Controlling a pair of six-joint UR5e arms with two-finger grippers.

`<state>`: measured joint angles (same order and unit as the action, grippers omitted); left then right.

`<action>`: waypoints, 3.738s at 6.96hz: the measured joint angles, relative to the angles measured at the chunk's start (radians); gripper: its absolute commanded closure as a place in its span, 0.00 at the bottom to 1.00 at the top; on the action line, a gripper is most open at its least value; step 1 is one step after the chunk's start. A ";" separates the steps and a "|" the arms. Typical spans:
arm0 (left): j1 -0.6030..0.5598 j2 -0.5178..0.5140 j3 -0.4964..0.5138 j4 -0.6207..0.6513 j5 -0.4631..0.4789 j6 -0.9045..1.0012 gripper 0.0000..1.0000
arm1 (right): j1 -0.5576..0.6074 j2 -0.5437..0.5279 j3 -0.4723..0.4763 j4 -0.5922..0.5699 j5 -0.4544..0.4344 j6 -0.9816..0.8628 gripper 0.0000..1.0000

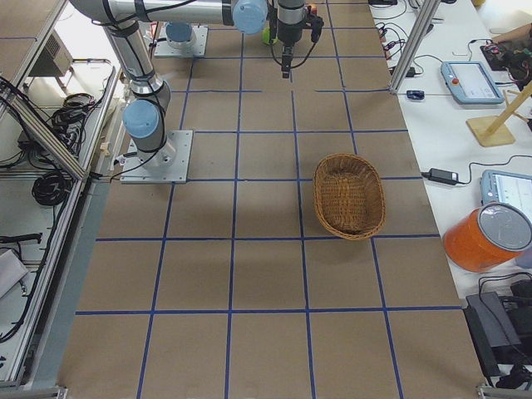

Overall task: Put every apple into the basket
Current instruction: 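Carry the green apple to the table center and release it, then grasp the green apple with the right gripper while left reaches purple apple, then carry green apple into basket with right while left moves purple apple center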

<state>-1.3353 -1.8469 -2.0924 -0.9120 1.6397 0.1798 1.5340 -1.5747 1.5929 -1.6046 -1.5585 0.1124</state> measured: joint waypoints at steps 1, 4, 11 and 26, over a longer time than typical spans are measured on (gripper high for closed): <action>-0.022 -0.002 0.033 -0.015 -0.022 -0.090 0.58 | 0.000 0.000 0.000 0.002 0.000 0.000 0.00; -0.248 -0.064 0.311 -0.181 -0.095 -0.572 0.58 | -0.004 0.001 0.000 0.003 0.000 -0.002 0.00; -0.578 -0.277 0.523 -0.142 -0.154 -1.111 0.00 | -0.014 0.015 -0.001 -0.026 0.005 0.006 0.00; 0.491 -0.047 0.082 -0.077 -0.009 0.911 0.00 | 0.387 0.552 -0.019 -0.504 0.112 0.430 0.00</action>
<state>-0.8442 -1.8940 -2.0109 -0.9895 1.6311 1.0906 1.9205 -1.0224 1.5744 -2.1084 -1.4463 0.5424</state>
